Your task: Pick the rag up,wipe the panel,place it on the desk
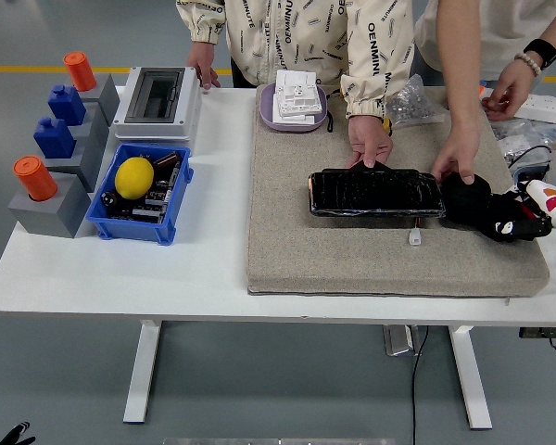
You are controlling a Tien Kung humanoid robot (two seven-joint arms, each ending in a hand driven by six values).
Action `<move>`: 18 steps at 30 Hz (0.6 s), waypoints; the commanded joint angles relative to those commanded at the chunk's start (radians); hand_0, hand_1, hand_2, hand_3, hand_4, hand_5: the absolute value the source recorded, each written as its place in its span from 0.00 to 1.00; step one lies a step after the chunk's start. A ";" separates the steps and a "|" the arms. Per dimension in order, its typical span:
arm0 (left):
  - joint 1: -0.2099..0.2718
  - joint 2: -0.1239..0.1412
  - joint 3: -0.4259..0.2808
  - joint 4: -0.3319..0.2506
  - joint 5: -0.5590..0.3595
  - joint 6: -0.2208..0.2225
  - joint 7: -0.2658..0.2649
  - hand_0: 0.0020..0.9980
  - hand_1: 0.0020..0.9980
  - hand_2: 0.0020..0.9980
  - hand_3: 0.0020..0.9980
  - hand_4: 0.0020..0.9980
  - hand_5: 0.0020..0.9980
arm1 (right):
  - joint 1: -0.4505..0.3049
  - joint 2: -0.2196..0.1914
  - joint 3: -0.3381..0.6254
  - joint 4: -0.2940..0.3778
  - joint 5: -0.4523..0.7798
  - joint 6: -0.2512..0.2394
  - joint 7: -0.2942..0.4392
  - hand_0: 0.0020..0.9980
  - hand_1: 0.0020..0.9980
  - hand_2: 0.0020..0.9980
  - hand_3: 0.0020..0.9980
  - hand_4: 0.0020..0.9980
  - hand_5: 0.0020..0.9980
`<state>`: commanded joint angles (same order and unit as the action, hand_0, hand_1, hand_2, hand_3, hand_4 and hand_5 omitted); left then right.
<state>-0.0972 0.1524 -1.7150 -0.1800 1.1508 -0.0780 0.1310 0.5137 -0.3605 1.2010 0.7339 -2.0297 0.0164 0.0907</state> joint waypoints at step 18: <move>-0.001 -0.002 -0.016 0.000 0.005 0.000 -0.003 0.73 0.72 0.77 0.63 0.69 0.58 | 0.026 -0.002 0.013 0.002 -0.018 0.032 -0.017 0.79 0.73 0.81 0.81 1.00 0.47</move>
<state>-0.0977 0.1506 -1.7315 -0.1800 1.1553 -0.0781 0.1282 0.5402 -0.3623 1.2135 0.7359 -2.0481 0.0485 0.0738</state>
